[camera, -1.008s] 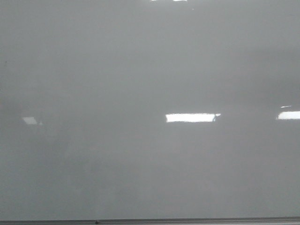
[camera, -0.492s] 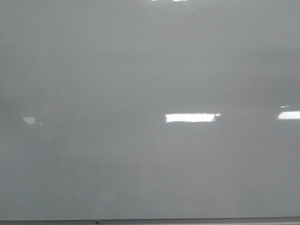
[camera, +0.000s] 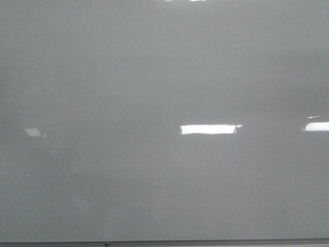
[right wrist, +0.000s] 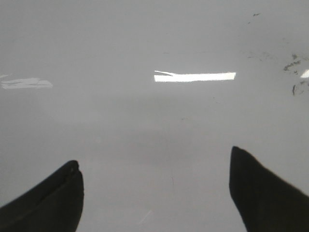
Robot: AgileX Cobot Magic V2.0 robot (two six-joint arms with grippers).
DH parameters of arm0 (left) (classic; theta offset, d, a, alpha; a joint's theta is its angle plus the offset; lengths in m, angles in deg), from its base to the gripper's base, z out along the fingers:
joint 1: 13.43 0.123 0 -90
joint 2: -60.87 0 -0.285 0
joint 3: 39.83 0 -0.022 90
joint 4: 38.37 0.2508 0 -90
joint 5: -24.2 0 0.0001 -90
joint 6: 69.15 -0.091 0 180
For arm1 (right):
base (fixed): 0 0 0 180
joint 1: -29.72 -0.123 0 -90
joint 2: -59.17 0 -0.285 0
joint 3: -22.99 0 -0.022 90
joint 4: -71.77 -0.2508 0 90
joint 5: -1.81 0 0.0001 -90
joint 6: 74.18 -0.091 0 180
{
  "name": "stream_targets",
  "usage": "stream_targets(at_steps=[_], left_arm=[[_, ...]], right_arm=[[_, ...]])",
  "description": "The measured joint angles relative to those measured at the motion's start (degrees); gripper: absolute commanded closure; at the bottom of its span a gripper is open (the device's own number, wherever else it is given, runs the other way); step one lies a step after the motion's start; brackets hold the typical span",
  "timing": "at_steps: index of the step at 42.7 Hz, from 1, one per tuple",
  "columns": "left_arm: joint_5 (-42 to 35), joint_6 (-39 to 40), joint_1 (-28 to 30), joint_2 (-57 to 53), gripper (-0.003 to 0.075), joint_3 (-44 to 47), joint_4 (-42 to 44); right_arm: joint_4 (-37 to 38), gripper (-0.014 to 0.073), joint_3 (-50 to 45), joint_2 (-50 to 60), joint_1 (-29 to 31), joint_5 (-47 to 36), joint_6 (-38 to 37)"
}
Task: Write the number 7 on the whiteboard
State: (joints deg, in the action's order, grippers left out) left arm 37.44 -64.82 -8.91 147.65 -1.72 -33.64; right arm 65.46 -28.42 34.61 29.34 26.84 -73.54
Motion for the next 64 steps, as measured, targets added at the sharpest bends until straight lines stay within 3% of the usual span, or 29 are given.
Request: stream_targets(at_steps=[7, 13, 21, 25, 33, 39, 54, 64], left_arm=[[18.3, -2.87, -2.03, -1.72, 0.0741, -4.83, -0.97], [26.7, -13.55, -8.1, -2.58, 0.0741, -7.01, -5.55], [28.35, -32.67, -21.96, -7.08, 0.0741, -7.13, -14.25], [28.54, -40.34, -31.6, -11.64, 0.0741, -7.13, -16.0], [28.95, -47.04, -46.24, -18.15, 0.0741, -7.13, -16.46], [29.4, -47.83, -52.79, -20.1, 0.0741, -7.13, -16.54], [28.03, -48.0, -55.58, -20.23, 0.0741, -7.13, -16.54], [27.9, -48.0, -55.58, -20.23, 0.0741, -7.13, -16.54]], right_arm=[[0.0, -0.0039, 1.6, -1.49, -0.63, 3.02, 0.0], [-0.12, -0.0039, 4.57, -5.98, -3.5, 7.63, 1.58], [-4.75, -0.0039, 9.36, -14.11, -10.78, 16.01, 9.21], [-11.61, -0.0039, 12.48, -19.45, -16.47, 22.0, 17.67], [-22.82, -0.0039, 17.52, -28.24, -25.2, 26.67, 31.74], [-26.82, -0.0039, 20.73, -33.86, -30.49, 25.46, 38.94], [-28.71, -0.0039, 30.5, -46.9, -43.8, 21.45, 42.65], [-28.93, -0.0038, 36.24, -53.93, -46.93, 20.99, 42.88]])
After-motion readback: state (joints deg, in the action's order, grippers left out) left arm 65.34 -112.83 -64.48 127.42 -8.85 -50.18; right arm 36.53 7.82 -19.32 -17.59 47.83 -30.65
